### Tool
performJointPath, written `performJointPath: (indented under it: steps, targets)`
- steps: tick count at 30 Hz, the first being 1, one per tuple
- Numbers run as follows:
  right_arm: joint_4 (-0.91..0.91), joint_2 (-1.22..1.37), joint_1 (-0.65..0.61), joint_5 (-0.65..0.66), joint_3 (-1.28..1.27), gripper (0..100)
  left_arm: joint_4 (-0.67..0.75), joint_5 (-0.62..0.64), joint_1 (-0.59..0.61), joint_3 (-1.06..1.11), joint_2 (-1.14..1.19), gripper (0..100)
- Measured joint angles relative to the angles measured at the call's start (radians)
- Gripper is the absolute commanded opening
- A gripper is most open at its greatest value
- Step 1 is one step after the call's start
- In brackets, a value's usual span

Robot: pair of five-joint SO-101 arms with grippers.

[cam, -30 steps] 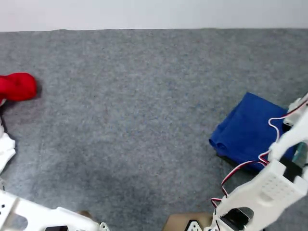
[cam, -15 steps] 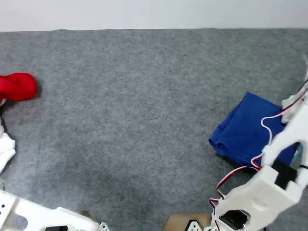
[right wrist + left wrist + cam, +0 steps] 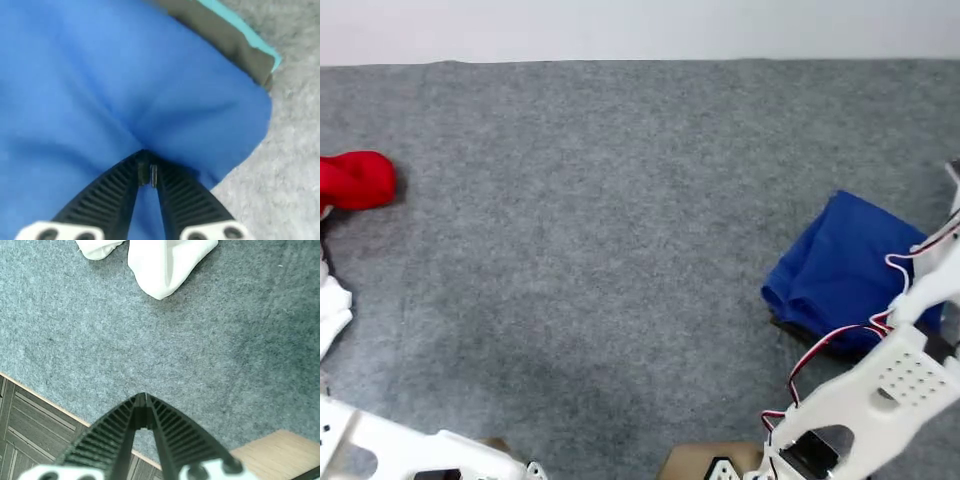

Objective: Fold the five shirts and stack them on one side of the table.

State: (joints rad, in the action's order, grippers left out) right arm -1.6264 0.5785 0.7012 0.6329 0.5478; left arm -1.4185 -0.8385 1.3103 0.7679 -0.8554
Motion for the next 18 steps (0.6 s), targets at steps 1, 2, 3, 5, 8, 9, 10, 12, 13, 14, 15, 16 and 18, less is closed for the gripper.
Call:
performJointPath:
  steps: [1,2,3,5,8,9,10,12,13,14,15,16,18]
  targets:
    - [-0.035,-0.011,-0.002,0.0,0.023,1.0,0.0,0.0,0.0,0.0,0.0,0]
    - [-0.069,-0.029,-0.011,0.0,0.044,1.0,0.0,0.0,0.0,0.0,0.0,0]
    - [-0.1,-0.052,-0.026,0.0,0.063,1.0,0.0,0.0,0.0,0.0,0.0,0]
    - [-0.126,-0.103,-0.064,0.0,0.084,1.0,0.0,0.0,0.0,0.0,0.0,0]
    - [-0.127,-0.172,-0.104,-0.008,0.089,1.0,0.0,0.0,0.0,0.0,0.0,0]
    - [-0.127,-0.189,-0.118,-0.012,0.089,1.0,0.0,0.0,0.0,0.0,0.0,0]
    - [-0.127,-0.203,-0.13,-0.015,0.084,1.0,0.0,0.0,0.0,0.0,0.0,0]
    - [-0.127,-0.221,-0.161,-0.026,0.043,1.0,0.0,0.0,0.0,0.0,0.0,0]
    - [-0.127,-0.227,-0.178,-0.037,0.003,1.0,0.0,0.0,0.0,0.0,0.0,0]
    - [-0.127,-0.232,-0.193,-0.052,-0.043,1.0,0.0,0.0,0.0,0.0,0.0,0]
    - [-0.127,-0.233,-0.206,-0.069,-0.098,1.0,0.0,0.0,0.0,0.0,0.0,0]
    - [-0.127,-0.233,-0.215,-0.086,-0.155,1.0,0.0,0.0,0.0,0.0,0.0,0]
    - [-0.126,-0.233,-0.226,-0.117,-0.272,1.0,0.0,0.0,0.0,0.0,0.0,0]
